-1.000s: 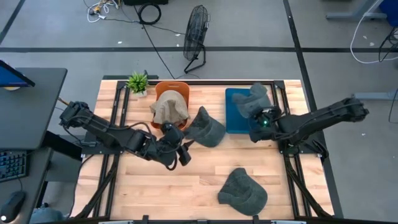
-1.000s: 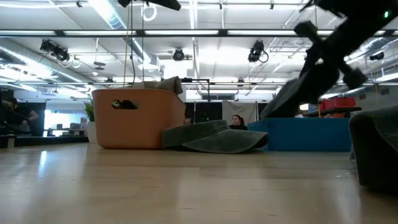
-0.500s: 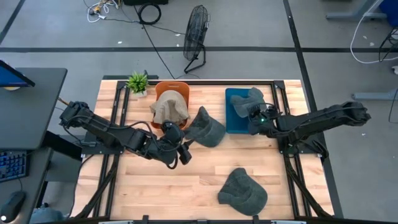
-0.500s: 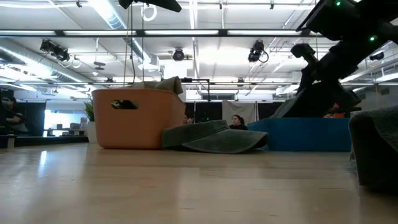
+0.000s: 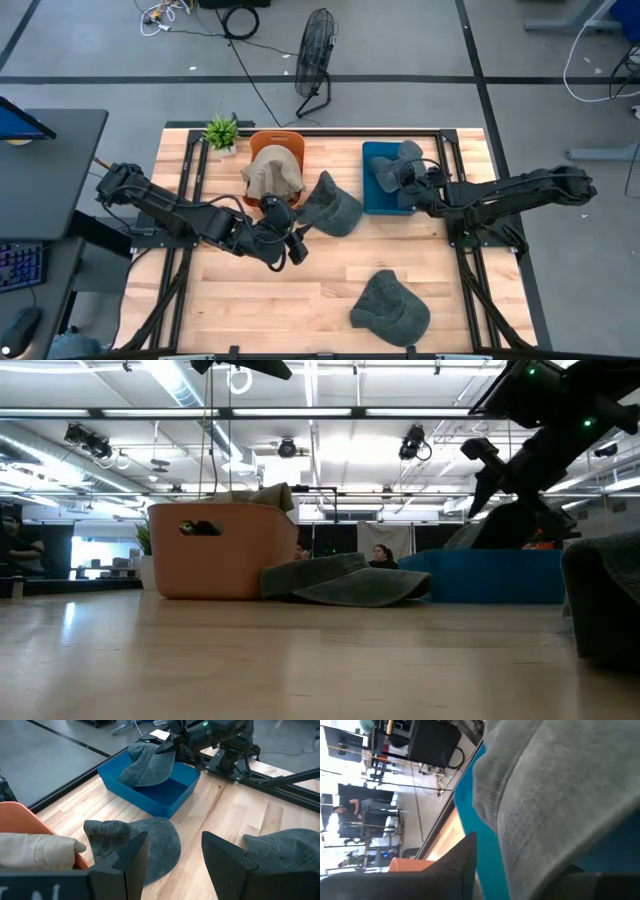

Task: Pick & Place hat
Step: Put the middle left black cap into the blue bin

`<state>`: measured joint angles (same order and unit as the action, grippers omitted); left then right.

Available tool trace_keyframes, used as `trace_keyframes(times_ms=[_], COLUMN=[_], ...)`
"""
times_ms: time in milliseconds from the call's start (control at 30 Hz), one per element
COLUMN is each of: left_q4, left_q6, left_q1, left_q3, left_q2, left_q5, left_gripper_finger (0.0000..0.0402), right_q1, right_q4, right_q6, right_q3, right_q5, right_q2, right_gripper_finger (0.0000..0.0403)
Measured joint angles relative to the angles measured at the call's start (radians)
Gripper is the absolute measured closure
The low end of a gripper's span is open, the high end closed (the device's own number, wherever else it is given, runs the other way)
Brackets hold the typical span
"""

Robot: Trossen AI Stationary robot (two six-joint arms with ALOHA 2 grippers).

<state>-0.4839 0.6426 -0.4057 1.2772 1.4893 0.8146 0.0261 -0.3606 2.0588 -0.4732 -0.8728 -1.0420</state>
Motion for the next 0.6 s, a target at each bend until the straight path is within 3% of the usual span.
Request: trace_keyframes(times_ms=[333, 600], left_q4=[0.000, 0.000], left_q6=[0.000, 0.001], left_q1=[0.000, 0.000], left_q3=[0.000, 0.000], left_q2=[0.000, 0.000], left_q5=[0.000, 0.000], left_gripper_finger=[0.0213, 0.0213], right_q1=[-0.001, -0.013], right_q4=[0.246, 0.338], right_q6=[-0.223, -0.338], right_q3=[0.000, 0.000], right_q5=[0.157, 0.245], right_q2=[0.000, 0.007], right_gripper_finger=[0.0225, 0.0211])
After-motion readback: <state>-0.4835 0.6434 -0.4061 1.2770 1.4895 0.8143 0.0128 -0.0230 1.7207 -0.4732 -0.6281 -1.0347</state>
